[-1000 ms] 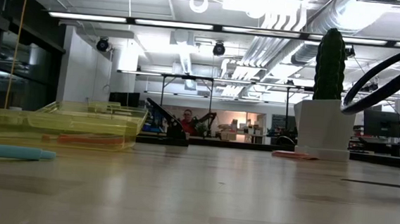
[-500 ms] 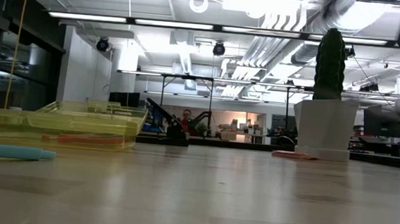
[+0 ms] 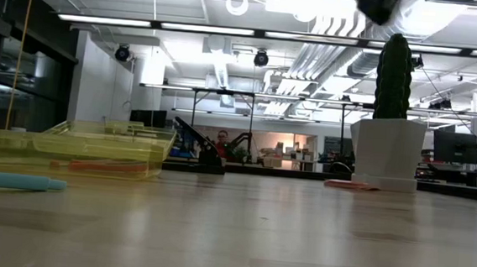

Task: Pack school essentials
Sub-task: Put the blue scissors into the yellow supply box

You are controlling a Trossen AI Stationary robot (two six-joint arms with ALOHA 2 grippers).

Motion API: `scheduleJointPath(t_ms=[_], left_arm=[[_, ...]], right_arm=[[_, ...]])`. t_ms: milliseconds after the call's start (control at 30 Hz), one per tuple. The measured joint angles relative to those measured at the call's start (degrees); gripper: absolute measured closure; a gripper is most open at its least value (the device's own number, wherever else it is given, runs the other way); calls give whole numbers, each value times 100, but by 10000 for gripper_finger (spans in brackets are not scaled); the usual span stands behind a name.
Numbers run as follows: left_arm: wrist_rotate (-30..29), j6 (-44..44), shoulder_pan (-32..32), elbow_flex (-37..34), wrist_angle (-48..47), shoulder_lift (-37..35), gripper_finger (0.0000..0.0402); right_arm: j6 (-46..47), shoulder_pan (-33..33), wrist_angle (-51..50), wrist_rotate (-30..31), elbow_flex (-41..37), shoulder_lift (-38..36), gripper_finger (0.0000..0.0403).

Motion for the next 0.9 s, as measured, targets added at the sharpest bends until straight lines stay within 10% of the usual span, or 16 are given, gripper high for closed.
scheduleJointPath(t_ms=[367,900], left_arm=[[22,-57,-6,0,-27,191,241],[755,-269,-154,4,1755,2353,241]], right_arm=[[-1188,-1617,2181,-1431,9,178,375],[-424,-1891,2872,-1431,11,969,375]])
